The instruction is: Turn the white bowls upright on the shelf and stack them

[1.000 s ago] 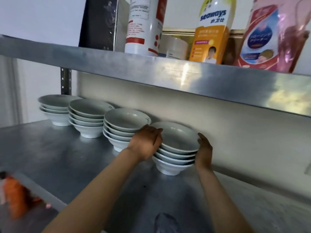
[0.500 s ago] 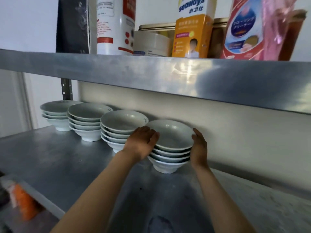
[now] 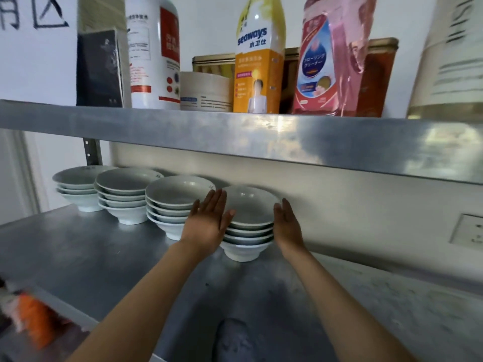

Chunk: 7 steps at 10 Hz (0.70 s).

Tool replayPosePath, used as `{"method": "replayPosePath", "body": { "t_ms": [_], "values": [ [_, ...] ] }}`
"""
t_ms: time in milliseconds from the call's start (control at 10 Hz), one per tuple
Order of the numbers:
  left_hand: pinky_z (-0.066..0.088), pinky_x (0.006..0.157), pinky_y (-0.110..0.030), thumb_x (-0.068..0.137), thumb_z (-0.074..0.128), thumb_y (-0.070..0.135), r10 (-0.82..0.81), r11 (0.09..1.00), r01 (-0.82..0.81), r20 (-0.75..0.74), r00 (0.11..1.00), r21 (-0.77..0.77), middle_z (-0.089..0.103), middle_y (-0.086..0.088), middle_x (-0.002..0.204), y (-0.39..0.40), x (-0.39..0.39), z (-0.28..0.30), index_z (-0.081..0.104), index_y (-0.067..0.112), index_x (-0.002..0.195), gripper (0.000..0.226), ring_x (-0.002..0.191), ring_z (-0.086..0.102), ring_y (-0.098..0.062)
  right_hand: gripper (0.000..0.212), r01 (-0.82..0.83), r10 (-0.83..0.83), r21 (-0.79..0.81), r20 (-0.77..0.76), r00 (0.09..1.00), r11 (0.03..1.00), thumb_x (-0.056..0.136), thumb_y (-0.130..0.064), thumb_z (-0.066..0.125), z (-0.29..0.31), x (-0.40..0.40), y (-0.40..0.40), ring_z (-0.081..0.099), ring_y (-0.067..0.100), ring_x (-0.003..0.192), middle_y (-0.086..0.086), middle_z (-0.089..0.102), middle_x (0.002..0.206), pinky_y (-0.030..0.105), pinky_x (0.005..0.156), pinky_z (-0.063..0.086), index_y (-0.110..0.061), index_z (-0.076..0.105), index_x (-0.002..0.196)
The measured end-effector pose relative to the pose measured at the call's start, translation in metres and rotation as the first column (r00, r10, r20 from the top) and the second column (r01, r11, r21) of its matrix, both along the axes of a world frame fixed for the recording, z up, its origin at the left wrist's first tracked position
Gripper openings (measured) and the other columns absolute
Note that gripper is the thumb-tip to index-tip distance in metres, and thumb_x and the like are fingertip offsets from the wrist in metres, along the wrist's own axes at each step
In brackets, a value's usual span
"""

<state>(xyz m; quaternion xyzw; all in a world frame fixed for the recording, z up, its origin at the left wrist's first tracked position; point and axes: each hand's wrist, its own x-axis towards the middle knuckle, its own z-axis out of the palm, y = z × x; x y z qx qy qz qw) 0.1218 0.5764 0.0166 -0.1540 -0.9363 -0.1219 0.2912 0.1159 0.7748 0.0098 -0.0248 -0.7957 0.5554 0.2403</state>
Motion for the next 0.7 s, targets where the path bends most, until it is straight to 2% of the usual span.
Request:
{"method": "replayPosePath", "body": {
  "t_ms": [100, 200, 300, 400, 500, 600, 700],
  "values": [
    [0.004, 0.119, -0.038, 0.084, -0.009, 0.058, -0.032, 0.999, 0.031, -0.034, 0.999, -0.045, 0.011, -0.001, 0.159, 0.009, 0.014, -0.005, 0.014, 0.014, 0.151, 0.083, 0.147, 0.004, -0.014, 0.054, 0.039, -0.020, 0.317, -0.065, 0.998, 0.948, 0.103, -0.031, 0.033, 0.004, 0.023, -0.015, 0.014, 0.014, 0.148, 0.003, 0.016, 0.160, 0.022, 0.116, 0.006, -0.012, 0.020, 0.152],
    [0.002, 0.119, -0.040, 0.087, -0.007, 0.054, -0.058, 0.996, 0.053, -0.063, 0.996, -0.073, 0.012, -0.002, 0.159, 0.020, 0.032, -0.011, 0.012, 0.014, 0.151, 0.078, 0.147, 0.003, -0.015, 0.053, 0.072, 0.006, 0.542, -0.140, 0.990, 0.837, 0.103, -0.028, 0.032, 0.002, 0.051, -0.027, 0.012, 0.019, 0.149, 0.011, 0.016, 0.159, 0.028, 0.121, 0.008, -0.006, 0.020, 0.150],
    [-0.001, 0.118, -0.040, 0.086, -0.016, 0.059, -0.069, 0.993, 0.062, -0.074, 0.995, -0.103, 0.012, -0.003, 0.159, 0.021, 0.049, -0.019, 0.010, 0.013, 0.151, 0.083, 0.147, 0.003, -0.015, 0.057, 0.097, 0.021, 0.610, -0.184, 0.983, 0.786, 0.101, -0.036, 0.026, 0.000, 0.082, -0.033, 0.014, 0.021, 0.148, 0.012, 0.021, 0.158, 0.032, 0.121, 0.011, -0.005, 0.024, 0.149],
    [0.000, 0.119, -0.040, 0.090, -0.004, 0.055, -0.091, 0.992, 0.082, -0.097, 0.991, -0.097, 0.015, -0.004, 0.158, 0.019, 0.066, -0.025, 0.013, 0.012, 0.151, 0.076, 0.147, 0.007, -0.016, 0.054, 0.087, 0.027, 0.639, -0.166, 0.986, 0.764, 0.103, -0.034, 0.027, 0.003, 0.109, -0.034, 0.012, 0.018, 0.148, 0.008, 0.019, 0.159, 0.033, 0.121, 0.010, -0.008, 0.023, 0.150],
    [-0.001, 0.119, -0.037, 0.088, -0.004, 0.054, -0.074, 0.993, 0.064, -0.097, 0.992, -0.100, 0.011, -0.002, 0.159, 0.012, 0.090, -0.025, 0.010, 0.014, 0.151, 0.076, 0.147, 0.004, -0.014, 0.053, 0.092, 0.025, 0.634, -0.174, 0.984, 0.768, 0.104, -0.034, 0.028, 0.007, 0.140, -0.036, 0.010, 0.015, 0.148, 0.005, 0.018, 0.160, 0.033, 0.121, 0.010, -0.010, 0.022, 0.151],
    [-0.002, 0.119, -0.037, 0.085, -0.009, 0.056, -0.060, 0.997, 0.056, -0.085, 0.995, -0.056, 0.007, 0.000, 0.160, 0.001, 0.120, -0.020, 0.006, 0.015, 0.151, 0.080, 0.147, -0.002, -0.013, 0.053, 0.057, 0.056, 0.589, -0.172, 0.983, 0.806, 0.104, -0.034, 0.028, 0.014, 0.170, -0.040, 0.010, 0.014, 0.148, 0.004, 0.018, 0.160, 0.031, 0.121, 0.009, -0.011, 0.022, 0.151],
    [-0.003, 0.119, -0.038, 0.082, -0.011, 0.055, -0.025, 0.997, 0.018, -0.085, 0.996, -0.076, 0.004, 0.001, 0.160, -0.009, 0.156, -0.008, 0.004, 0.016, 0.152, 0.081, 0.147, -0.005, -0.012, 0.052, 0.062, 0.068, 0.543, -0.215, 0.974, 0.838, 0.104, -0.030, 0.031, 0.024, 0.197, -0.044, 0.012, 0.015, 0.148, 0.005, 0.020, 0.159, 0.028, 0.121, 0.009, -0.009, 0.024, 0.150]
  ]
}}
